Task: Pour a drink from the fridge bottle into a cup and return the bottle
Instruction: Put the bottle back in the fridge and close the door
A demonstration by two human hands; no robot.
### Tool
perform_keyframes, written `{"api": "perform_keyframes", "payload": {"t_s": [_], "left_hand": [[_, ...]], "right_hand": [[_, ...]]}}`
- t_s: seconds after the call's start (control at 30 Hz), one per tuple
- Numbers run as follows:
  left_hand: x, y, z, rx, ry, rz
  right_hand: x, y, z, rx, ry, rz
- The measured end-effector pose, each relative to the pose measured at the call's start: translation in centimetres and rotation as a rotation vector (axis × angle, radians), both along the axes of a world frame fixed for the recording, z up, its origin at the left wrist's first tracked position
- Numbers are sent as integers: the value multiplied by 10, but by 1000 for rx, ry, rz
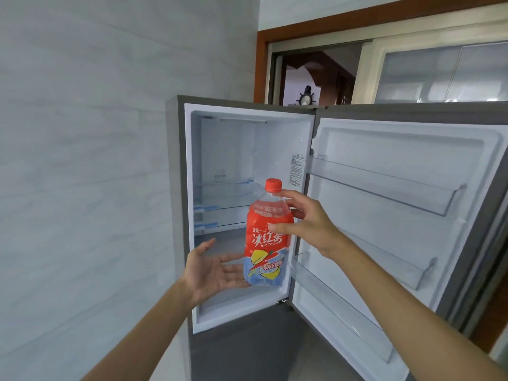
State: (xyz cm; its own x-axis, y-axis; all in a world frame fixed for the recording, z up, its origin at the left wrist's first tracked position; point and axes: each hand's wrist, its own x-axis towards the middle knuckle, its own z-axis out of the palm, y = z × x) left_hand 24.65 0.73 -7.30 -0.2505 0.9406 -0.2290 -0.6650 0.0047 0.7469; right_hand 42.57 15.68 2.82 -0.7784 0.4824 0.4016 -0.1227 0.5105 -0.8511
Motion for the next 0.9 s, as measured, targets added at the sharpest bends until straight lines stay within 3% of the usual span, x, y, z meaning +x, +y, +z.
{"api": "perform_keyframes", "payload": {"t_s": [0.9], "left_hand": [[-214, 196, 2, 36, -93, 74]], "right_hand": [[-214, 201, 25, 57, -15, -21]]}}
